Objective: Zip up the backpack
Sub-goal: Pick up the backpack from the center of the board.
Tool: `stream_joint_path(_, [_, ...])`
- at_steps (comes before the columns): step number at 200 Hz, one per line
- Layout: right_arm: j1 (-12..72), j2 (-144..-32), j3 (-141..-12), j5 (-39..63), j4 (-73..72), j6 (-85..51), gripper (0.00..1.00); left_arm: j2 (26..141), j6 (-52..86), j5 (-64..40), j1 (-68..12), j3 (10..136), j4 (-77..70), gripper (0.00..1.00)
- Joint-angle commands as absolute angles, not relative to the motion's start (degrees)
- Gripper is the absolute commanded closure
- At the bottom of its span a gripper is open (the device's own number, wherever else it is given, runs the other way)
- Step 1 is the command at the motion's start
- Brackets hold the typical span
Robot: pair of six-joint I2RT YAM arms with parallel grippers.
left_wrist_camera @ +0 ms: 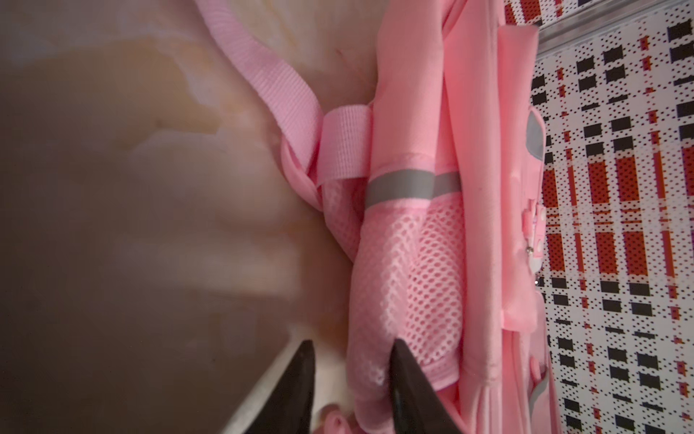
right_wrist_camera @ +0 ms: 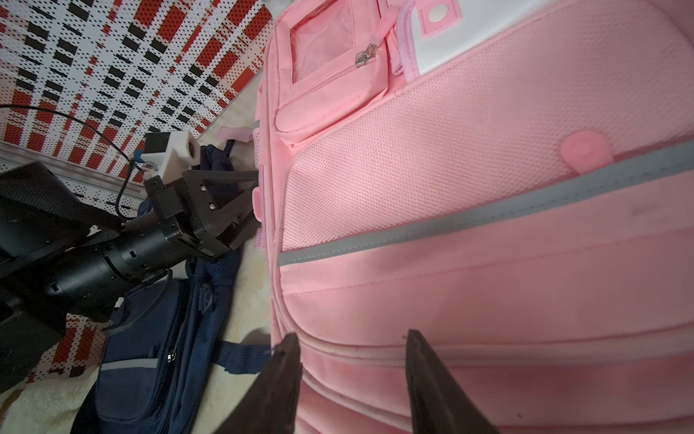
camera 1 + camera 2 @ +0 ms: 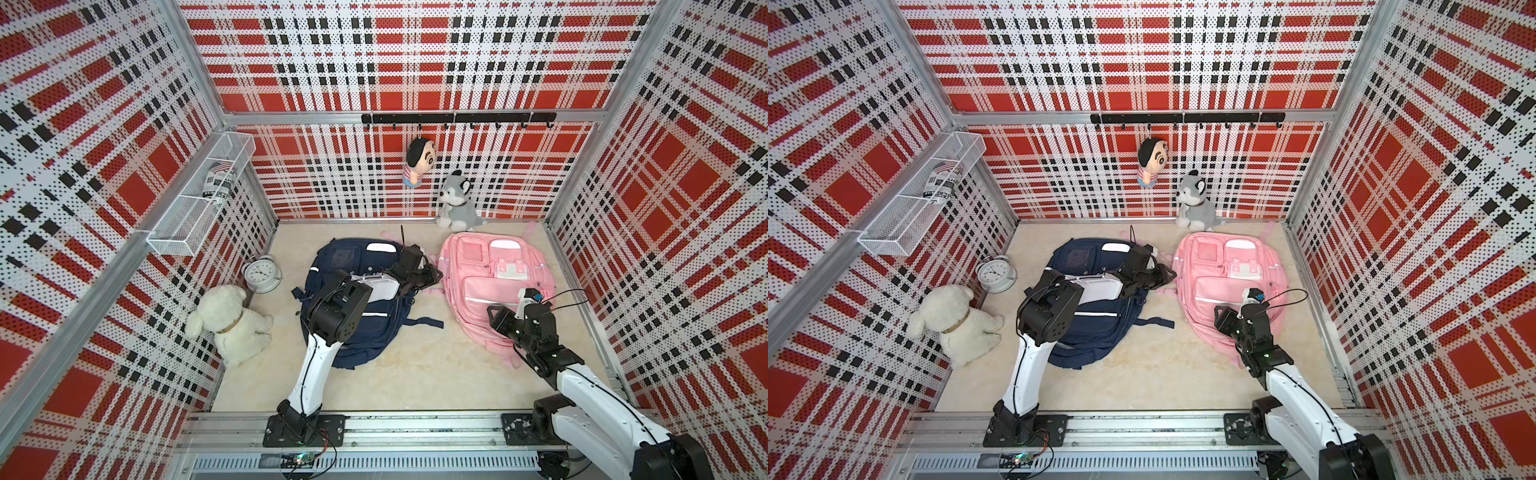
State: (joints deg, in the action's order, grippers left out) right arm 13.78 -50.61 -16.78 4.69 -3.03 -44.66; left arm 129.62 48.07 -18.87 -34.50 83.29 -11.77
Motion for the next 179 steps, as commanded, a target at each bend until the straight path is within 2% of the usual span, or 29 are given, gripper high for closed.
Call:
stream_joint_path(1, [14.24,-51.57,-15.6,3.63,-6.72,-44.83,0.51,129.38,47.97,-18.72,-34.54,84.81,-13.56,0.74])
stream_joint_path(42, [14.24,-57.75,-17.81,1.97,-6.99,-41.72,0.48,128.21,48.07,-18.98,-34.97,84.24,-13.89,1.0])
stream_joint_path(117, [13.77,-66.54,-19.86,-1.58,-11.28,-40.44,0.46,120.44,49.11,-18.48,-36.54,77.17,-16.77,1.0])
stream_joint_path(179, [7.31,-74.58,-27.55,2.01,-10.49,-34.05,0.45,113.43,50.8,-16.17,-39.58,72.92,-18.15,1.0])
